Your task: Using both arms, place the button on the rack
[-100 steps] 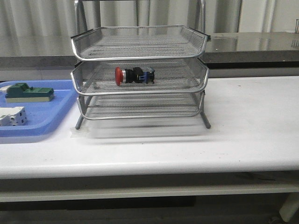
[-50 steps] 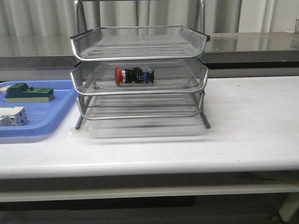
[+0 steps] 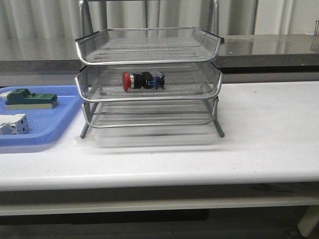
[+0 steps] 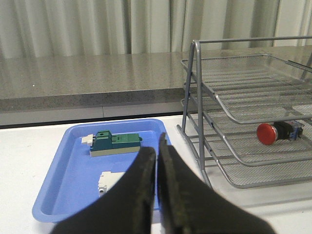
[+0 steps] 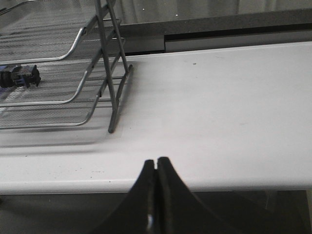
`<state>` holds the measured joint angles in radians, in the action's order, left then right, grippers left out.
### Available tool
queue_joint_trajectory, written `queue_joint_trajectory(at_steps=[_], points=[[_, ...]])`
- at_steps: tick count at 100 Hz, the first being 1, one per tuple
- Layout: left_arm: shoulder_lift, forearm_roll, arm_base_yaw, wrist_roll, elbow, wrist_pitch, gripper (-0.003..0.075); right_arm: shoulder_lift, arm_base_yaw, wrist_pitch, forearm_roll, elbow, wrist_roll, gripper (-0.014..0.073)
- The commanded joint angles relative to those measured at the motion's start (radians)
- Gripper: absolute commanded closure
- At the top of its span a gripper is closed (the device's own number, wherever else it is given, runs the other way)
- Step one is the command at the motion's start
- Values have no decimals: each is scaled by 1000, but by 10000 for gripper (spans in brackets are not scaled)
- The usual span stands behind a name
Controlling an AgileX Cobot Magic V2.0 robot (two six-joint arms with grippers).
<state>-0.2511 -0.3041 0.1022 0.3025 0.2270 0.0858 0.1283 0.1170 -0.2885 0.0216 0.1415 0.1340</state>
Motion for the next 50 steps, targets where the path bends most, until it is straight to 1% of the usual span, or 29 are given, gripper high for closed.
queue_joint_trajectory(at_steps=[1, 23, 44, 50], points=[[-8, -11, -2, -7, 28, -79, 716, -32, -3, 90, 56, -8, 51, 651], [-8, -11, -2, -7, 28, -79, 716, -161, -3, 104, 58, -88, 52, 651], [-8, -11, -2, -7, 28, -79, 716, -158, -9, 210, 58, -154, 52, 651], [-8, -11, -2, -7, 28, -79, 716, -158, -9, 216, 58, -153, 51, 651]])
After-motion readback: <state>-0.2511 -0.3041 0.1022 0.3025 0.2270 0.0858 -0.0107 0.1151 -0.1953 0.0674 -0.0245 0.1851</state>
